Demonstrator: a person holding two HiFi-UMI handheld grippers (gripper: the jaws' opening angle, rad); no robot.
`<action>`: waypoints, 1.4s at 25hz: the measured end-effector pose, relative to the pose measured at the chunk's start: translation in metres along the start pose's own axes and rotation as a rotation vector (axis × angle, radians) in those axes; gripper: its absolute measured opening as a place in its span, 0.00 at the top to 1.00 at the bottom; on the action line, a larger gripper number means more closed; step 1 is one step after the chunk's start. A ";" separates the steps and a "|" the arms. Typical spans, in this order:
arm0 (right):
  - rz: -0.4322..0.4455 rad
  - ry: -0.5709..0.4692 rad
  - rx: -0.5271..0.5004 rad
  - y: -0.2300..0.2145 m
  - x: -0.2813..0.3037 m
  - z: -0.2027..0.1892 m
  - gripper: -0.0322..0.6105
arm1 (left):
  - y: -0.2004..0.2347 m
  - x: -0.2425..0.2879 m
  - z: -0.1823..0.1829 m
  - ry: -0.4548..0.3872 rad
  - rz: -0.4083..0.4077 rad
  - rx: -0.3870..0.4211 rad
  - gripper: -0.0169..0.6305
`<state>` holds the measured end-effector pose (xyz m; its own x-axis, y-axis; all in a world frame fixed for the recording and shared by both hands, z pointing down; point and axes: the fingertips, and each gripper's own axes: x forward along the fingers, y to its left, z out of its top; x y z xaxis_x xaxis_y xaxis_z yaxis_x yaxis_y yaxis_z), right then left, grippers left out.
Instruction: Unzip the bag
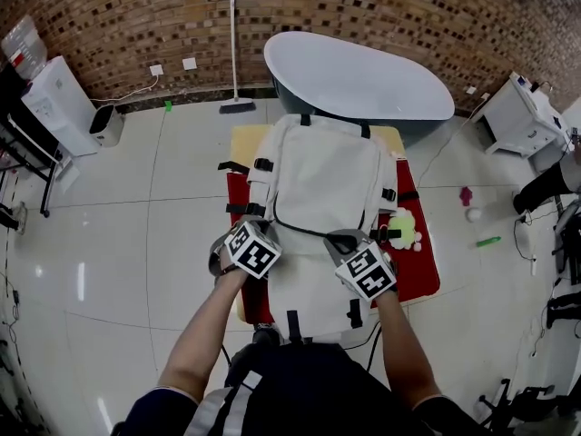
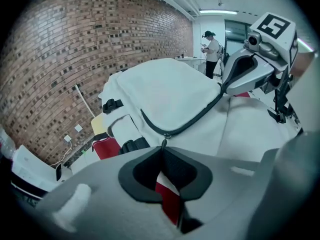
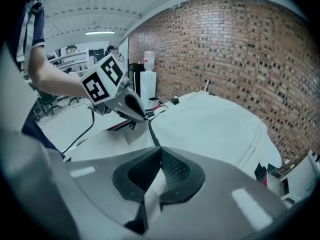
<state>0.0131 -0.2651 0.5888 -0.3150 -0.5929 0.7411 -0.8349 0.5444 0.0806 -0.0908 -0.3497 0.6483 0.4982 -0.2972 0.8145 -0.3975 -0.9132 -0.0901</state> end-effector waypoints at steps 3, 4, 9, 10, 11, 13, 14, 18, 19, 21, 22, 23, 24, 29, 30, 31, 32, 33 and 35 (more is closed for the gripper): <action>-0.033 -0.018 -0.023 0.001 0.011 0.014 0.77 | 0.005 0.001 0.002 -0.004 -0.003 0.025 0.95; -0.036 -0.005 -0.032 0.001 0.015 0.015 0.71 | 0.006 0.002 0.003 -0.006 -0.004 0.031 0.95; -0.065 0.122 -0.110 -0.003 0.041 -0.007 0.76 | 0.015 0.005 0.011 -0.021 -0.011 0.046 0.94; -0.073 0.141 -0.123 -0.004 0.044 -0.011 0.78 | 0.019 0.005 0.013 -0.027 -0.009 0.048 0.95; -0.081 0.155 -0.130 -0.005 0.045 -0.014 0.83 | 0.022 0.005 0.016 -0.034 -0.006 0.047 0.95; -0.087 0.168 -0.128 -0.006 0.044 -0.015 0.88 | 0.029 0.004 0.021 -0.047 0.000 0.049 0.95; -0.085 0.170 -0.124 -0.007 0.043 -0.015 0.89 | 0.032 0.004 0.025 -0.053 0.001 0.055 0.94; -0.072 0.174 -0.109 -0.006 0.038 -0.015 0.90 | 0.042 0.008 0.036 -0.062 0.008 0.081 0.95; -0.071 0.173 -0.103 -0.006 0.038 -0.014 0.90 | 0.045 0.009 0.040 -0.065 0.009 0.083 0.94; -0.074 0.170 -0.091 -0.007 0.036 -0.013 0.90 | 0.050 0.012 0.047 -0.071 0.006 0.084 0.95; -0.077 0.165 -0.084 -0.007 0.035 -0.012 0.89 | 0.052 0.014 0.050 -0.073 0.003 0.083 0.95; -0.080 0.158 -0.075 -0.007 0.034 -0.011 0.89 | 0.052 0.016 0.052 -0.074 -0.003 0.080 0.95; -0.083 0.148 -0.064 -0.008 0.032 -0.010 0.88 | 0.051 0.017 0.052 -0.075 -0.010 0.076 0.94; -0.103 0.076 0.010 -0.010 0.013 0.001 0.82 | 0.051 0.013 0.052 -0.114 -0.029 0.012 0.91; -0.111 0.055 0.027 -0.012 0.007 0.005 0.83 | 0.053 0.010 0.052 -0.127 -0.026 -0.006 0.88; -0.119 0.030 0.046 -0.014 0.001 0.009 0.84 | 0.055 0.005 0.053 -0.143 -0.021 -0.024 0.84; -0.128 0.000 0.066 -0.017 -0.005 0.012 0.85 | 0.056 0.000 0.057 -0.165 -0.015 -0.043 0.83; -0.138 -0.034 0.085 -0.021 -0.012 0.014 0.86 | 0.057 -0.006 0.062 -0.189 -0.008 -0.061 0.82; -0.160 -0.103 0.125 -0.031 -0.027 0.017 0.88 | 0.052 -0.020 0.072 -0.236 -0.004 -0.099 0.82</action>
<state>0.0394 -0.2765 0.5548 -0.2133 -0.7270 0.6527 -0.9252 0.3649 0.1041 -0.0661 -0.4107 0.5861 0.6612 -0.3609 0.6577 -0.4630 -0.8861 -0.0208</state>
